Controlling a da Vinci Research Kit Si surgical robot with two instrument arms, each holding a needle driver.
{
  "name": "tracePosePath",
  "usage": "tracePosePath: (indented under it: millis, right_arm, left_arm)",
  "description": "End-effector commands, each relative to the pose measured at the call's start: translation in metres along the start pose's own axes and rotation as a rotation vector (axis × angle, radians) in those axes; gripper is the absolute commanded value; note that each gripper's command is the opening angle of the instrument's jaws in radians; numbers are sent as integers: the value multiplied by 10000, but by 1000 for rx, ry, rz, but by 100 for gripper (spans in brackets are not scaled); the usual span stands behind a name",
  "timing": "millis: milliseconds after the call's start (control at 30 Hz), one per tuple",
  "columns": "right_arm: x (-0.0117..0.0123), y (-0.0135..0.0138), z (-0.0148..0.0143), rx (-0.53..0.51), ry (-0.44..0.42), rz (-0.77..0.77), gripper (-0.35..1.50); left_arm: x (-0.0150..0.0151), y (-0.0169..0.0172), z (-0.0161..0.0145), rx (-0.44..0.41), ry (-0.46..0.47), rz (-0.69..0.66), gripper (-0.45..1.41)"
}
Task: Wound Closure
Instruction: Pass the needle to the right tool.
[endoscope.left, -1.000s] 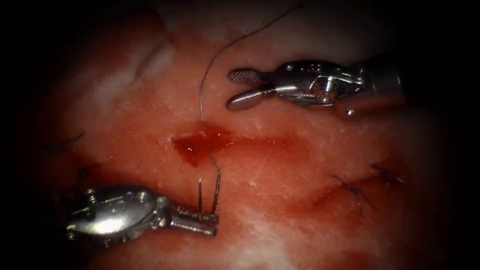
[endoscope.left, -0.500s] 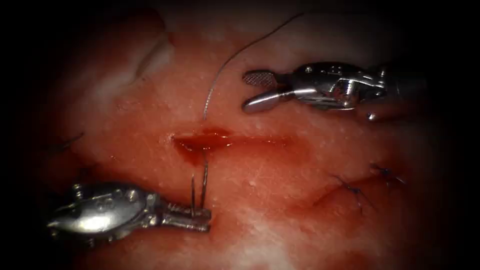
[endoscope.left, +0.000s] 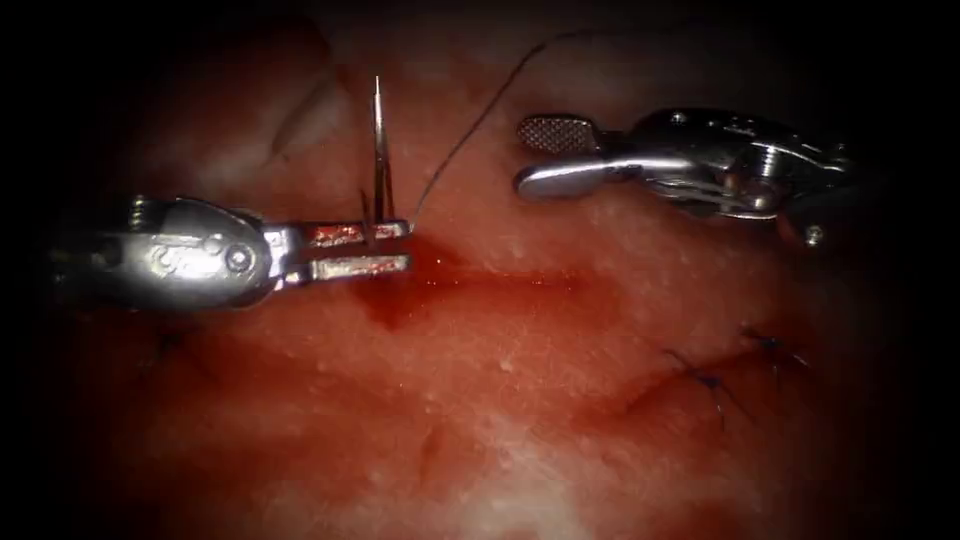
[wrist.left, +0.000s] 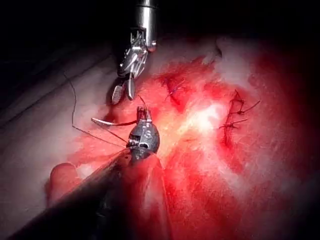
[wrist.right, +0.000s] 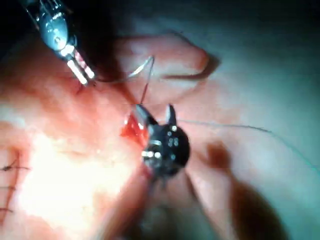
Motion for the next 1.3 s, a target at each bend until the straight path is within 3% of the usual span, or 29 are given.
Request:
tracePosePath:
  millis: [33, 267, 500, 767, 1300]
  right_arm:
    - [-3, 0, 7, 9, -2, 10, 53]
    - [-5, -1, 9, 106, 27, 172, 48]
    - [-11, -2, 15, 125, 17, 248, 48]
    - [-35, 2, 24, 135, -8, 289, 46]
    - [-42, -3, 53, 148, -22, 302, 39]
  left_arm:
    - [-2, -2, 10, 1, 0, 17, -45]
    - [-12, 21, 37, -8, 11, 182, -45]
    - [-26, 37, 53, -28, -7, 268, -45]
    - [-31, 44, 60, -24, -11, 300, -45]
    - [-36, 53, 68, -36, -24, 309, -45]
